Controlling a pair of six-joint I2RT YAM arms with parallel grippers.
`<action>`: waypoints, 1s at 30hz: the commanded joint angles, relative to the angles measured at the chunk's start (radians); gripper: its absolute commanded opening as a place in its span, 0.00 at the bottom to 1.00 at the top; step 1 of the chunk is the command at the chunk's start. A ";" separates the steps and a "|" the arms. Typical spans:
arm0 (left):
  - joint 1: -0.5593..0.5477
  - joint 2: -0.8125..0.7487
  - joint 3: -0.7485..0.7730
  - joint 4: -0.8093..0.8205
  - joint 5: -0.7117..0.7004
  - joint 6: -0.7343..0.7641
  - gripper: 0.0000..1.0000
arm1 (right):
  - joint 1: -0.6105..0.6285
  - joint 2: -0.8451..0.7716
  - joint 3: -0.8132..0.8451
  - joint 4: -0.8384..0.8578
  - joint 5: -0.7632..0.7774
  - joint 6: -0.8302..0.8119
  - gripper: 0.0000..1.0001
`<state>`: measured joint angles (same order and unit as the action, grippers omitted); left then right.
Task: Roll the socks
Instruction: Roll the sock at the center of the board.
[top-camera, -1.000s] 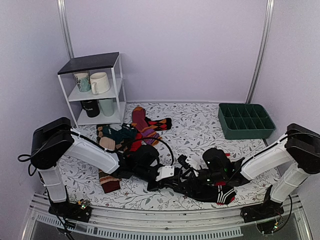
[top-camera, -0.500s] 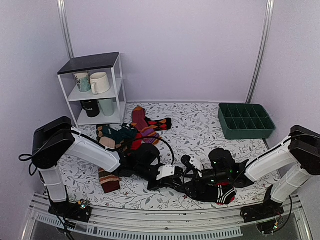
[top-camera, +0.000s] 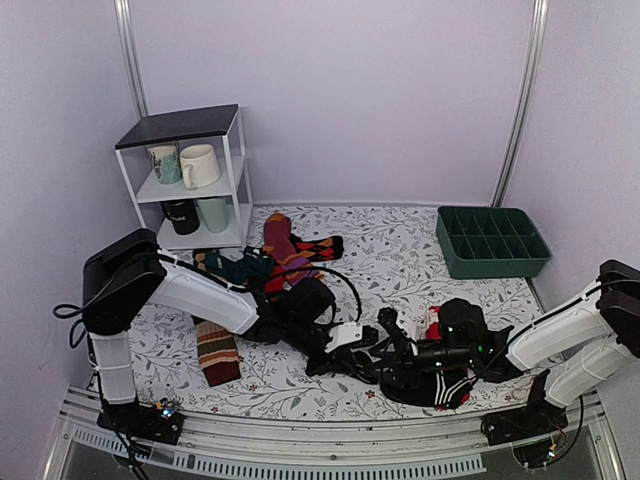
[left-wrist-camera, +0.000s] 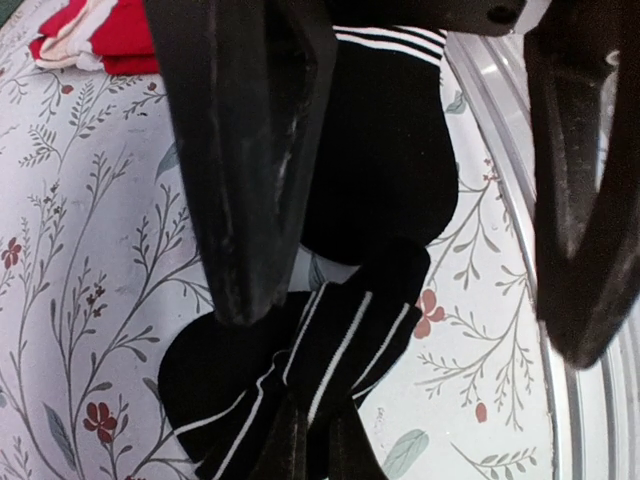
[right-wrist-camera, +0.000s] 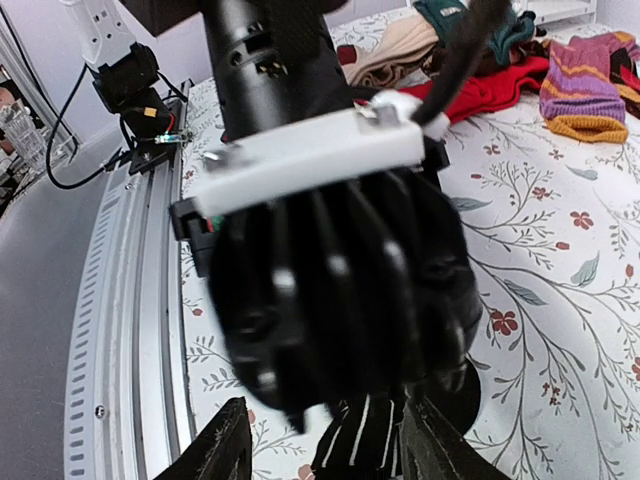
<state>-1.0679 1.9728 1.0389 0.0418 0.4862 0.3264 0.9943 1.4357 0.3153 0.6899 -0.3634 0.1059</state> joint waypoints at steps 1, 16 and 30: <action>-0.005 0.109 -0.051 -0.271 -0.031 -0.033 0.00 | 0.024 -0.037 -0.013 0.009 0.029 -0.021 0.53; 0.004 0.128 -0.036 -0.286 -0.015 -0.032 0.00 | 0.231 -0.244 -0.049 -0.213 0.609 0.011 0.54; 0.007 0.133 -0.037 -0.283 -0.007 -0.031 0.00 | 0.157 -0.050 -0.100 0.083 0.412 0.123 0.78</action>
<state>-1.0485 1.9949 1.0714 0.0025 0.5419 0.3096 1.1885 1.3128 0.2279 0.6044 0.1436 0.1696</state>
